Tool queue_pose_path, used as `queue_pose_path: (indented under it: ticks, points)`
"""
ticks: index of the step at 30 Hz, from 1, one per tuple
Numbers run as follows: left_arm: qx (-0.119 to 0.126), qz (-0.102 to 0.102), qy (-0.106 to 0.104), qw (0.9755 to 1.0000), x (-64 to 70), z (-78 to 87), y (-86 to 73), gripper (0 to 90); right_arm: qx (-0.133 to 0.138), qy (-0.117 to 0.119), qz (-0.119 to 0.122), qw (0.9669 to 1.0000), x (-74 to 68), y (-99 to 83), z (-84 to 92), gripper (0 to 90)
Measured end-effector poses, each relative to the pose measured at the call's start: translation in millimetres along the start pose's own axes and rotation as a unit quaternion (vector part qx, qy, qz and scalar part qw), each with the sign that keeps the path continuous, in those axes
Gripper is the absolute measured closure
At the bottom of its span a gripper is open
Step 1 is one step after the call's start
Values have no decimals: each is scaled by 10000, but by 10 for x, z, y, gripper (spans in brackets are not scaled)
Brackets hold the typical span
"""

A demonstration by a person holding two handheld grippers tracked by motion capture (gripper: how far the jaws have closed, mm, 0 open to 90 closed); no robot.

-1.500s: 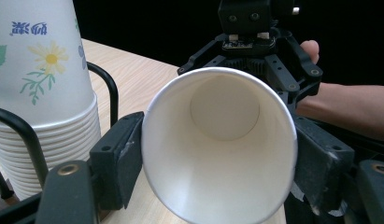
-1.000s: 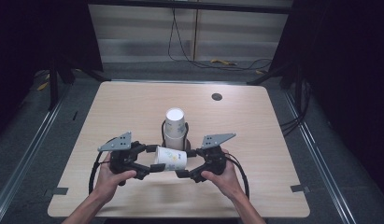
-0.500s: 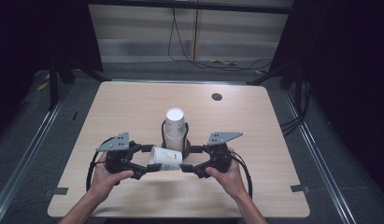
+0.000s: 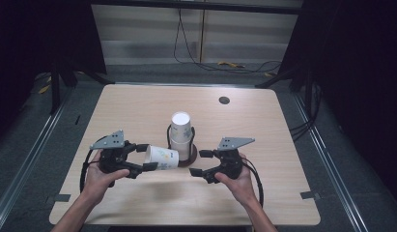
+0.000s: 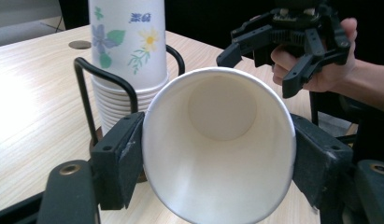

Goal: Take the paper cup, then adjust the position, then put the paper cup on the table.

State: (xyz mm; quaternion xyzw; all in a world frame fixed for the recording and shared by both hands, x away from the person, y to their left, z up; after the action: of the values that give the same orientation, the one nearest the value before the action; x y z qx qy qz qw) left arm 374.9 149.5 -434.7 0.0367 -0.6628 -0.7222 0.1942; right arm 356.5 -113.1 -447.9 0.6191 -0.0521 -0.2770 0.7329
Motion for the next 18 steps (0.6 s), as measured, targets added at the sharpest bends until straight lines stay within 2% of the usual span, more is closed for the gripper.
queue_pose_path:
  ticks: [6, 11, 13, 17, 18]
  points:
    - [-149, 40, 130, 9998, -67, 40, -19, 265, 11, -59, -7, 10000, 12, -2, 16, 194]
    - [-345, -21, 191, 9992, -124, 75, -36, 264, -5, -115, -23, 9999, 35, -17, 32, 194]
    - [-466, -113, 365, 9982, -164, 89, -53, 261, -7, -105, -19, 9999, 39, -23, 33, 194]
    - [-543, -36, 454, 9975, -230, 116, -83, 262, -50, -126, -11, 9999, 47, -41, 26, 194]
    - [-560, 36, 440, 9975, -247, 123, -91, 263, -51, -130, -2, 9999, 47, -40, 26, 194]
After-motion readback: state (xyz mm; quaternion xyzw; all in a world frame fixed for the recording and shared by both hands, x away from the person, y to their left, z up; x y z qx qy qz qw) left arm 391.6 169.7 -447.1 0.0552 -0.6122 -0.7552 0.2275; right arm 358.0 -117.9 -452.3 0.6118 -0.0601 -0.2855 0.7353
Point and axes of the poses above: each handheld gripper's, and its own axes: z roughly backward along the jaws, y roughly out of its top, x roughly to its right, the point moved 5 cm from there along -z, roughly forward along the jaws, and after that the axes turned 13 degrees about x, right-handed, at the moved point
